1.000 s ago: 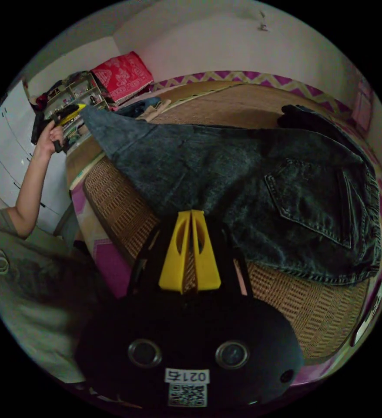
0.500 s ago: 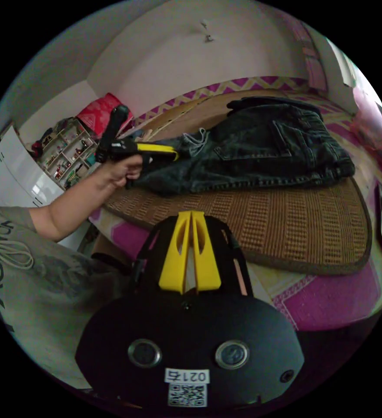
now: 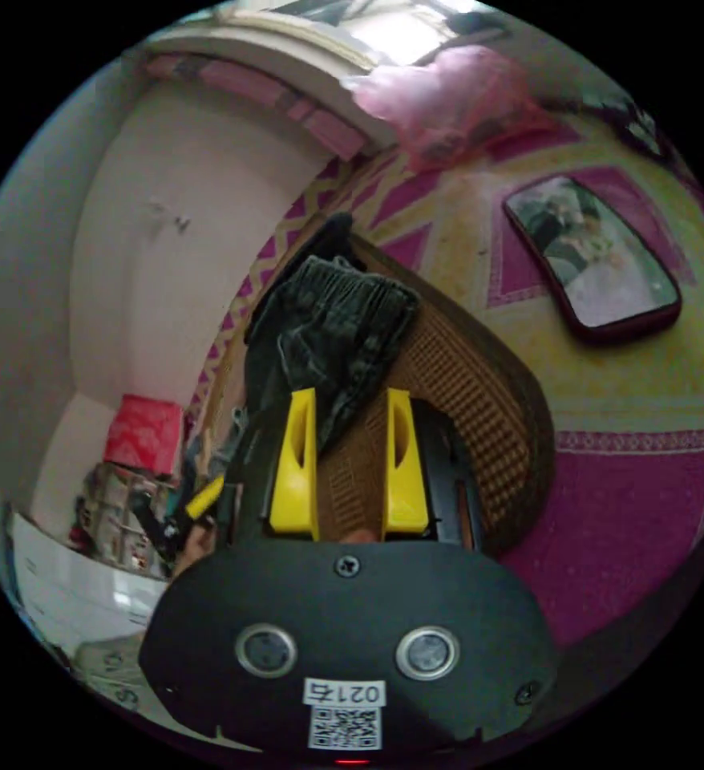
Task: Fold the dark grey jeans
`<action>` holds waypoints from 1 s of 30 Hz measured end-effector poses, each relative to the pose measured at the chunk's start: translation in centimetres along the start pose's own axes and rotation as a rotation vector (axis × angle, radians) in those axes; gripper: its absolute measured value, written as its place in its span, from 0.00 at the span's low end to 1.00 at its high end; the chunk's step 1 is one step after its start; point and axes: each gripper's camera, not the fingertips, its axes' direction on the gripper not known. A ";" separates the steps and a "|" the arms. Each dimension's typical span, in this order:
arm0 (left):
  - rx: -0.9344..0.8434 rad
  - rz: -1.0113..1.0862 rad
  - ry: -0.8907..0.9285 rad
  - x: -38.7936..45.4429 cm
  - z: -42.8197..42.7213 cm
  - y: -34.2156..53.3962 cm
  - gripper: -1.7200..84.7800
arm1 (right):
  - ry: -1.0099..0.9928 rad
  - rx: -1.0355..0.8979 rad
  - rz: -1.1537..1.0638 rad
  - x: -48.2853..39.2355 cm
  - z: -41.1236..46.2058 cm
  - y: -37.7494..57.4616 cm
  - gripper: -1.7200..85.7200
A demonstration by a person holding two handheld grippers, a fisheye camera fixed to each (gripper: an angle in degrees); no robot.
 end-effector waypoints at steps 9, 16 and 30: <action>0.090 -0.035 0.146 -2.2 -2.5 2.2 0.08 | -0.199 0.034 0.301 1.1 4.5 -4.1 0.13; 0.234 -0.159 0.174 -9.7 -10.6 9.3 0.01 | -0.141 0.127 -0.116 -15.1 3.6 -2.5 0.08; 0.238 -0.506 0.103 -26.2 -21.8 20.9 0.01 | 0.284 -0.258 -1.488 -54.5 35.1 32.5 0.07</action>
